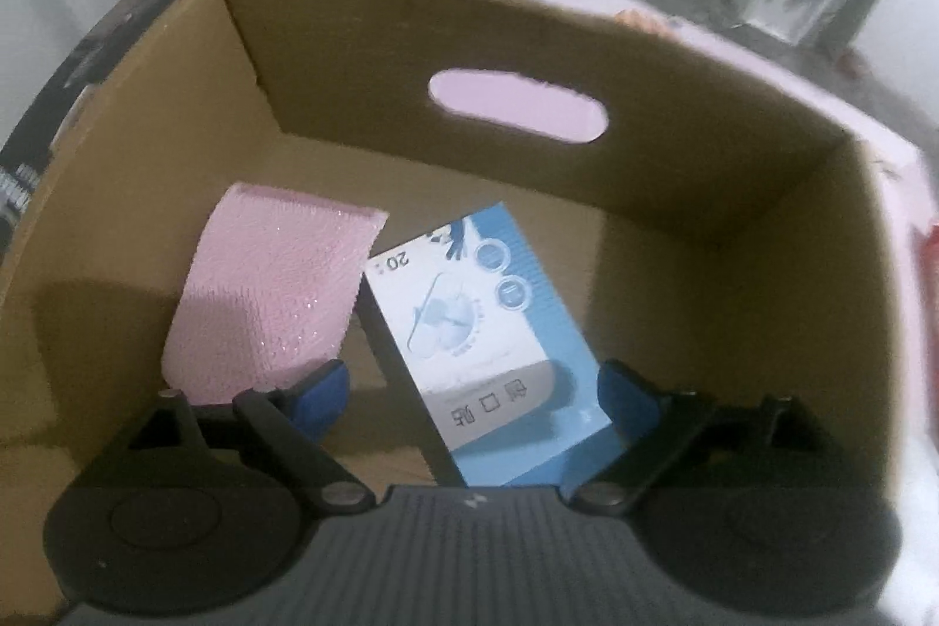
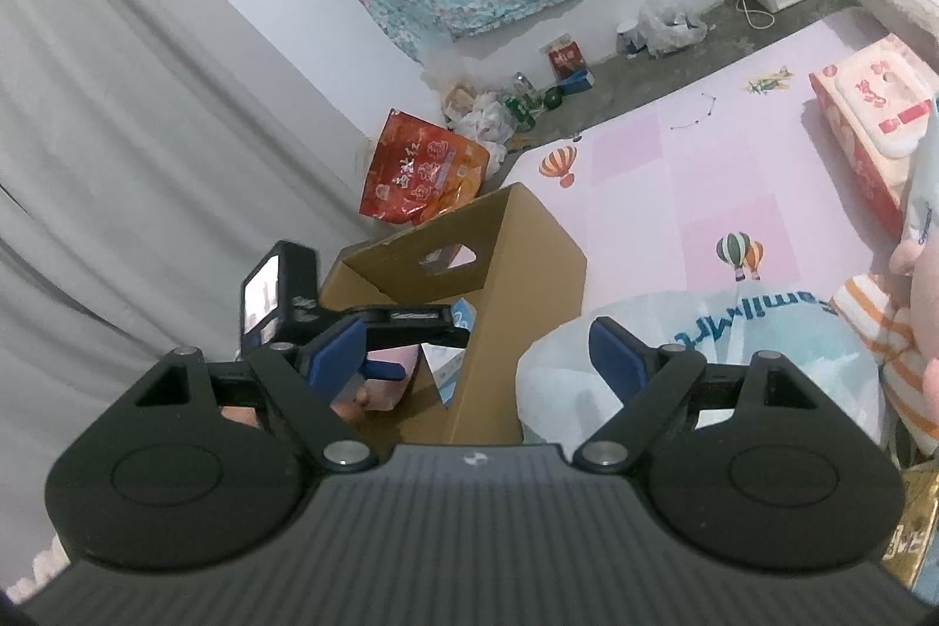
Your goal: Organize soft objects
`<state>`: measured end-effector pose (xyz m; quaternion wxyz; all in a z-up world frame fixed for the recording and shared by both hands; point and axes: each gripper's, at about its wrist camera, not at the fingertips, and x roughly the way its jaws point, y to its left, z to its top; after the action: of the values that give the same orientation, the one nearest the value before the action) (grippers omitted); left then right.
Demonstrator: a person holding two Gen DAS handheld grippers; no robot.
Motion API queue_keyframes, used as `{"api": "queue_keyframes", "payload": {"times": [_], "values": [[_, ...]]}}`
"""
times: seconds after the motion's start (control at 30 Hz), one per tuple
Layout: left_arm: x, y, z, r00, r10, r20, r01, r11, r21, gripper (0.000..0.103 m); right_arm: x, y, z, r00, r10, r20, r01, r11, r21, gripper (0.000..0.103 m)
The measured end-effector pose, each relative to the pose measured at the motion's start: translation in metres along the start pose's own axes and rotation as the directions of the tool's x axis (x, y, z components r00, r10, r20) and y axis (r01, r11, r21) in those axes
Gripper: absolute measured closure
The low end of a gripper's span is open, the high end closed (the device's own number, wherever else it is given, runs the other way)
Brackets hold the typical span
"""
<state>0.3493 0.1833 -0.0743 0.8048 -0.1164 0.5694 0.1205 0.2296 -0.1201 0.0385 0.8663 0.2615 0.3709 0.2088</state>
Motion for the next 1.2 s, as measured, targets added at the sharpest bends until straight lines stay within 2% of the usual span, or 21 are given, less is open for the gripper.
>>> {"api": "queue_keyframes", "payload": {"times": [0.03, 0.1, 0.17, 0.3, 0.47, 0.67, 0.73, 0.8, 0.83, 0.93, 1.1, 1.17, 1.2], "values": [[0.003, -0.002, 0.0, 1.0, -0.008, -0.005, 0.008, 1.0, -0.006, 0.014, -0.002, -0.001, 0.0, 1.0, -0.003, 0.002, 0.003, 1.0, -0.001, 0.019], [0.008, -0.007, 0.001, 1.0, -0.022, -0.011, 0.021, 1.0, -0.015, 0.023, -0.005, -0.004, 0.001, 1.0, -0.014, 0.011, 0.014, 1.0, 0.001, 0.019], [0.009, -0.013, 0.0, 1.0, -0.01, 0.007, 0.01, 1.0, 0.001, 0.025, -0.009, -0.011, 0.001, 1.0, -0.025, 0.017, 0.025, 1.0, 0.009, 0.019], [0.003, -0.029, -0.002, 0.995, 0.025, 0.097, -0.038, 0.99, 0.137, 0.042, -0.017, -0.021, -0.002, 0.999, -0.037, 0.025, 0.037, 0.999, 0.024, 0.019], [-0.001, -0.037, -0.004, 0.989, 0.039, 0.145, -0.082, 0.95, 0.3, 0.047, -0.015, -0.034, -0.006, 0.999, -0.049, 0.018, 0.048, 0.998, 0.047, 0.019], [-0.003, -0.021, 0.004, 0.983, 0.117, 0.138, -0.151, 0.95, 0.272, 0.048, -0.016, -0.044, -0.011, 0.999, -0.052, 0.012, 0.051, 0.997, 0.063, 0.019], [-0.008, -0.008, 0.008, 0.991, 0.066, 0.114, -0.09, 0.972, 0.218, 0.046, -0.019, -0.046, -0.011, 0.998, -0.053, 0.019, 0.052, 0.997, 0.063, 0.019], [-0.013, 0.005, 0.013, 0.995, -0.068, 0.074, 0.059, 0.992, 0.111, 0.043, -0.02, -0.048, -0.011, 0.998, -0.055, 0.021, 0.053, 0.996, 0.067, 0.019], [-0.016, 0.012, 0.016, 0.986, -0.156, 0.059, 0.153, 0.987, 0.044, 0.043, -0.02, -0.049, -0.012, 0.998, -0.056, 0.02, 0.055, 0.996, 0.069, 0.019], [-0.017, 0.017, 0.017, 0.942, -0.33, 0.054, 0.333, 0.941, -0.064, 0.043, -0.02, -0.052, -0.013, 0.998, -0.06, 0.011, 0.059, 0.995, 0.08, 0.019], [0.002, 0.008, 0.015, 0.872, -0.49, 0.026, 0.486, 0.855, -0.183, 0.041, -0.02, -0.055, -0.016, 0.998, -0.069, 0.002, 0.068, 0.994, 0.085, 0.019], [0.013, 0.008, 0.012, 0.861, -0.509, 0.016, 0.498, 0.835, -0.234, 0.04, -0.019, -0.058, -0.017, 0.997, -0.075, -0.001, 0.075, 0.993, 0.093, 0.019], [0.019, 0.008, 0.01, 0.865, -0.501, 0.009, 0.486, 0.835, -0.258, 0.04, -0.019, -0.059, -0.017, 0.997, -0.078, -0.003, 0.078, 0.992, 0.099, 0.019]]}}
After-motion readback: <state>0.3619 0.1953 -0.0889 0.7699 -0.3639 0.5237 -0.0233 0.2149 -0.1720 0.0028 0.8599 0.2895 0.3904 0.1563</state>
